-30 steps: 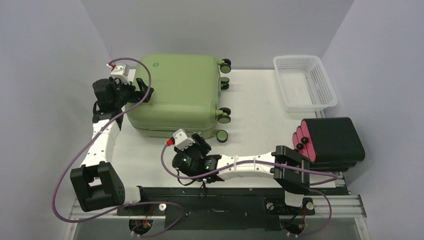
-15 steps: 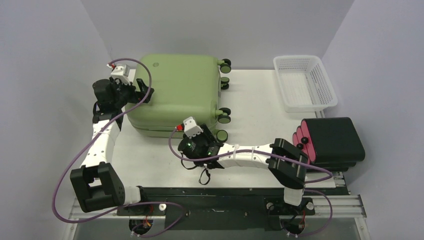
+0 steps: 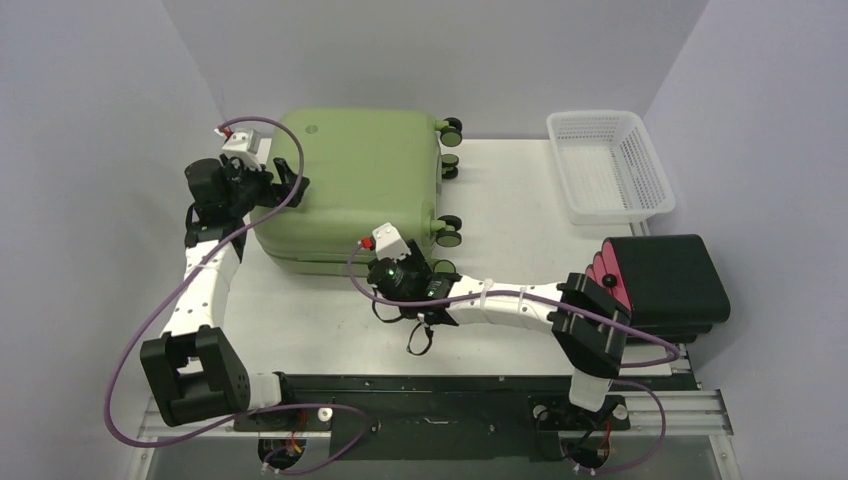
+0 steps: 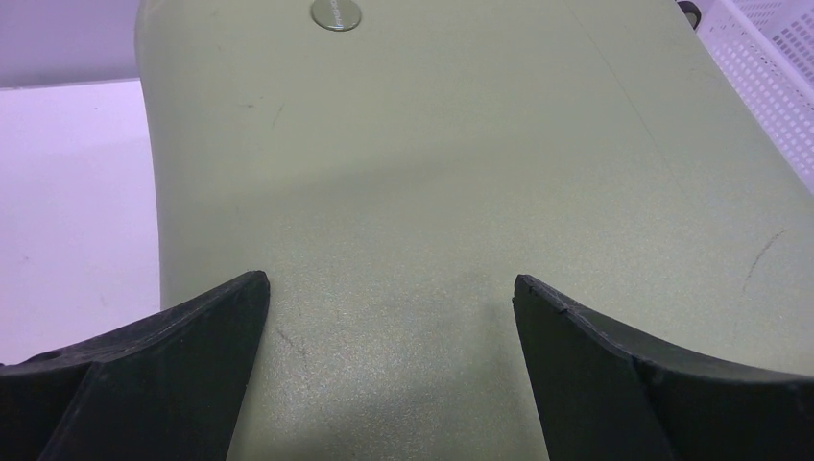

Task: Open, take out, and arrange the luggage
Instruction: Adjust the luggage at the center of the board.

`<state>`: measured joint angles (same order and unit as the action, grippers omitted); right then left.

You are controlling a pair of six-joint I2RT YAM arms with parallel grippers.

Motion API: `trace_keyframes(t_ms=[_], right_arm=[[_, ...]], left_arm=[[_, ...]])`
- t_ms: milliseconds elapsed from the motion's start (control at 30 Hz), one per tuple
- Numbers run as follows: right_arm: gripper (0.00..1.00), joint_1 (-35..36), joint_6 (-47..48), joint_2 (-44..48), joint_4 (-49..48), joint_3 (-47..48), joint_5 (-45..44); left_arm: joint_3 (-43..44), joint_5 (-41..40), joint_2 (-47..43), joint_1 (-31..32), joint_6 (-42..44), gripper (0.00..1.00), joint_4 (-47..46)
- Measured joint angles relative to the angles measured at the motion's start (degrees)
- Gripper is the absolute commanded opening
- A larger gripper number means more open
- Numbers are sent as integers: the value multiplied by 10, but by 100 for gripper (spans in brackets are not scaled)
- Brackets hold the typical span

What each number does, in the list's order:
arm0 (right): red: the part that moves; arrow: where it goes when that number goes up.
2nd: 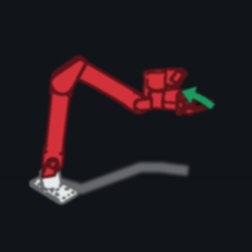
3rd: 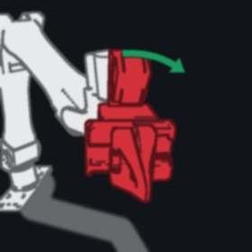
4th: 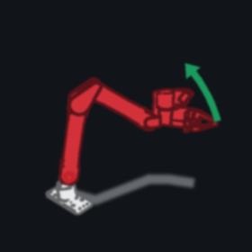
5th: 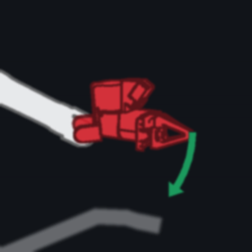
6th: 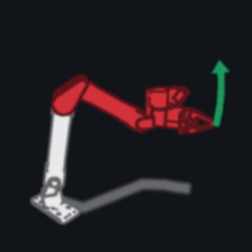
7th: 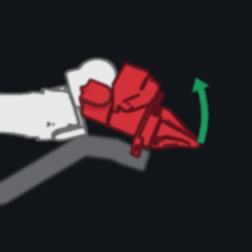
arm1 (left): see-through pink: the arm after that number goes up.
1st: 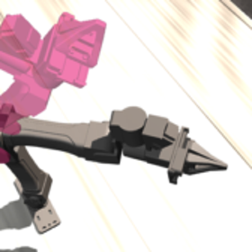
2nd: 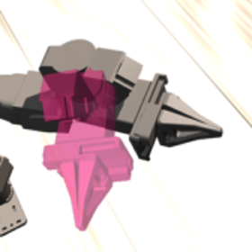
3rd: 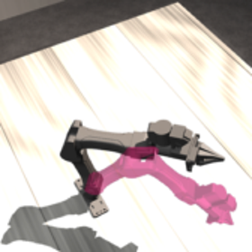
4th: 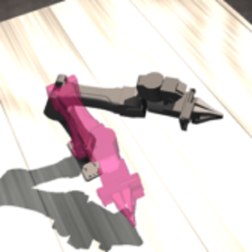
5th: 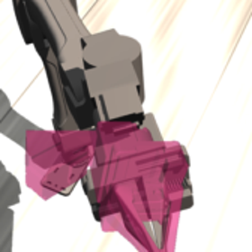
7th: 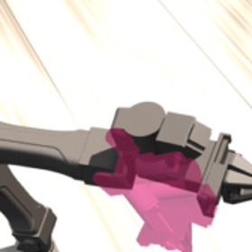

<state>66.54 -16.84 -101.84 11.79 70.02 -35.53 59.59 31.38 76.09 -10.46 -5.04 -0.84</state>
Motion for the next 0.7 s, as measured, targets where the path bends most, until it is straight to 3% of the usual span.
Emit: trace_keyframes(t_ms=[267, 400, 500, 700], right_arm=[[49, -3, -17, -18, 14, 19, 3], [39, 3, -26, -35, 30, 41, -6], [24, 11, -33, -49, 32, 55, -24], [15, 17, -40, -68, 49, 72, -86]], left_arm=[[-1, 11, -6, 2, 0, 96, 7], [-2, 23, -9, 6, 0, 96, 11], [-2, 30, -9, 7, 0, 96, 11], [-4, 34, -10, 7, 0, 96, 10]])
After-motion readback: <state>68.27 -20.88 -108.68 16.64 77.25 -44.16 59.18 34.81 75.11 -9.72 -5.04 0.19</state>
